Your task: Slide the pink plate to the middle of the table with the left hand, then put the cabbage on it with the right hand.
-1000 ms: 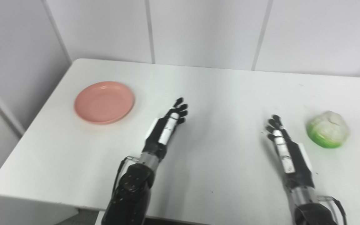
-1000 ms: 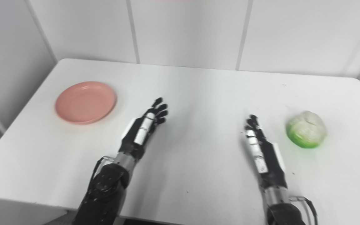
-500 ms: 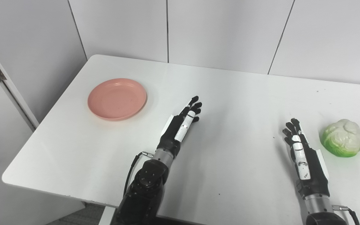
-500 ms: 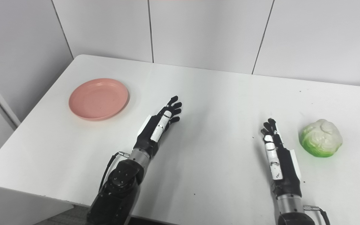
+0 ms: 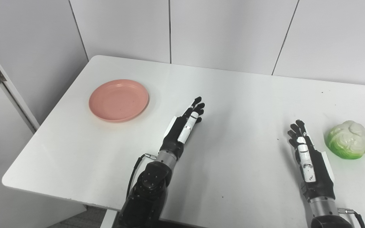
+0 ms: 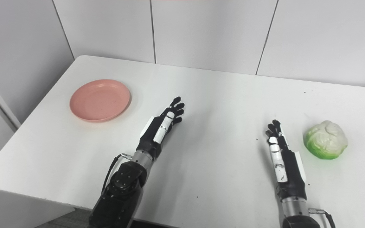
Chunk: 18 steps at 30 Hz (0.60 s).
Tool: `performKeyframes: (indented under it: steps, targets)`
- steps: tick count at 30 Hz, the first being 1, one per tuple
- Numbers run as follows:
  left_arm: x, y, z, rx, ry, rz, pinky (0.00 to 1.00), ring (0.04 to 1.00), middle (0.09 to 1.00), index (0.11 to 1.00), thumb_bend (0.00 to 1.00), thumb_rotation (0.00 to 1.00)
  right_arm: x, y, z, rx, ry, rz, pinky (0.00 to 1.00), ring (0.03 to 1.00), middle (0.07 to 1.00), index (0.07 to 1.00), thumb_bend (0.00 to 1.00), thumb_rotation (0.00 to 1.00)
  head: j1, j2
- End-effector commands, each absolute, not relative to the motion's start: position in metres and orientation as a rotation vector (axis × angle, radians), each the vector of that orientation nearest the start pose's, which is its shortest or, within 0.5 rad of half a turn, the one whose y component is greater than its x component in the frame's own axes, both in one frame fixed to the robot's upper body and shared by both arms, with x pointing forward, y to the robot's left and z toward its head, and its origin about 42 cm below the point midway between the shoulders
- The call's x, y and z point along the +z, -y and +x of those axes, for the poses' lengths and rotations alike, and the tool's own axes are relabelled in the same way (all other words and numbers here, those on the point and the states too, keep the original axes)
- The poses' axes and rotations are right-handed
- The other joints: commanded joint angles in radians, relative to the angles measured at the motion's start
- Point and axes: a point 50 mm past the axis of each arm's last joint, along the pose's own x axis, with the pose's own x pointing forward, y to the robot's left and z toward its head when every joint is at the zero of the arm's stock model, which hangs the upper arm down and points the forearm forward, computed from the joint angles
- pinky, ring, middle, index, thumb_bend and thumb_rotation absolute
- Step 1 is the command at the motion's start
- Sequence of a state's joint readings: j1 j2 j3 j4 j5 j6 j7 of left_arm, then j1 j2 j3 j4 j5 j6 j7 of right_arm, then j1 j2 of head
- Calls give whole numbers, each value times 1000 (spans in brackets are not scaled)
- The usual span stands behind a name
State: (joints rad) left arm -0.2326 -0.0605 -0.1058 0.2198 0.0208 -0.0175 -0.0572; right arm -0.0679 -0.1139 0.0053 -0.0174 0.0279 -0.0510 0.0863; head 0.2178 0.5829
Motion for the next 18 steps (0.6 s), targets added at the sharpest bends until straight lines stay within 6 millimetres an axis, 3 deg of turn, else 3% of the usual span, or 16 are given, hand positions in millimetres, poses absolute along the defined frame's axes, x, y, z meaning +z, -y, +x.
performKeyframes:
  steps: [1,6,18]
  targets:
    - [106,-121,343,-264,3,-48,921,940,951,946,436,1000,126,243,307,98,148,-91,962,943,953,968,202,1000,1,-2]
    - [127,-122,344,-253,82,-72,923,947,954,951,449,1000,125,243,308,108,150,-96,980,950,959,974,182,1000,3,-8]
    - [203,-141,357,-171,322,-7,952,941,950,950,511,1000,123,245,309,105,151,-112,970,947,955,970,175,1000,11,-15]
